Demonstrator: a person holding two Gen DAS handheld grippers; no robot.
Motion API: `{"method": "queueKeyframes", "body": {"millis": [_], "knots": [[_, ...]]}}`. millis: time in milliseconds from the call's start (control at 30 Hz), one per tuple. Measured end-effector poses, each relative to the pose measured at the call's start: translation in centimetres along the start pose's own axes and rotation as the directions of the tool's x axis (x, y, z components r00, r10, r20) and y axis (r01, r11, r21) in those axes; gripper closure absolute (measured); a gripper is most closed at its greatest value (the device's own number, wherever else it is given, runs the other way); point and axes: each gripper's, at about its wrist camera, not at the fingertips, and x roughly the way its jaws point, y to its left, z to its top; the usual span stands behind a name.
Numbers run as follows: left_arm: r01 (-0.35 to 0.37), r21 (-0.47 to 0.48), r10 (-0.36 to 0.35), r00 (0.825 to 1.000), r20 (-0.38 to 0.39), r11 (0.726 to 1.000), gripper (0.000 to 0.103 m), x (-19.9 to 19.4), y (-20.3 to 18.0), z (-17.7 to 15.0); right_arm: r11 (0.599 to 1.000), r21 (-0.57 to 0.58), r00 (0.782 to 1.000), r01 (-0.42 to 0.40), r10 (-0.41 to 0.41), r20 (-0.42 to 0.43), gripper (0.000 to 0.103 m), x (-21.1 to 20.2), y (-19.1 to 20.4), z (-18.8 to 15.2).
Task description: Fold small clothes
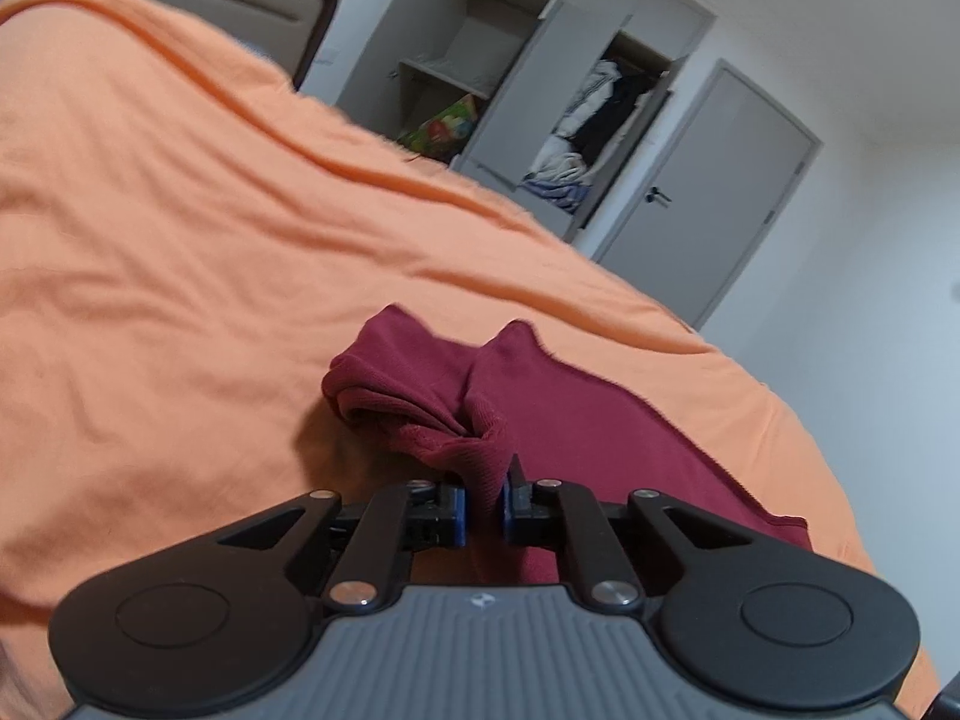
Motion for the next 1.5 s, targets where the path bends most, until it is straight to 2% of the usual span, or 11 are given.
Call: {"method": "queueKeyframes", "body": {"millis": [700, 867, 1000, 1133, 1233, 1333, 1433, 1500], "knots": [[0.081, 0.166, -0.088, 0.996, 0.030, 0.983, 0.095, -1.1, -5.8, 2.8, 0.994, 0.080, 0.997, -0.074, 0.073, 0.017, 0.000, -1.1, -2.1, 0.5], [0.141, 0.234, -0.153, 0.988, 0.032, 0.962, 0.095, -1.1, -8.9, 3.1, 0.993, 0.098, 0.998, -0.064, 0.062, 0.027, 0.000, -1.9, -2.6, 0.6], [0.208, 0.309, -0.222, 0.975, 0.009, 0.928, 0.096, -0.6, -12.4, 3.1, 0.992, 0.115, 0.998, -0.045, 0.040, 0.047, 0.000, -3.5, -3.9, 0.4], [0.293, 0.381, -0.296, 0.954, -0.052, 0.877, 0.096, 0.3, -16.8, 2.1, 0.992, 0.128, 0.997, 0.017, -0.026, 0.069, 0.000, -5.8, -5.9, -0.1], [0.366, 0.451, -0.358, 0.927, -0.107, 0.814, 0.096, 0.3, -20.2, 0.5, 0.984, 0.148, 0.991, 0.101, -0.112, 0.068, 0.000, -7.8, -8.0, -1.4], [0.447, 0.526, -0.418, 0.890, -0.181, 0.724, 0.096, 0.0, -23.2, -2.1, 0.960, 0.183, 0.974, 0.211, -0.222, 0.039, 0.000, -9.8, -10.5, -3.3], [0.525, 0.596, -0.450, 0.846, -0.286, 0.607, 0.096, -0.3, -25.6, -5.7, 0.926, 0.205, 0.947, 0.316, -0.321, -0.014, 0.000, -11.3, -13.0, -5.3], [0.569, 0.628, -0.446, 0.818, -0.363, 0.532, 0.096, -0.4, -26.6, -8.3, 0.907, 0.212, 0.931, 0.363, -0.363, -0.040, 0.000, -12.2, -14.4, -6.5]]}}
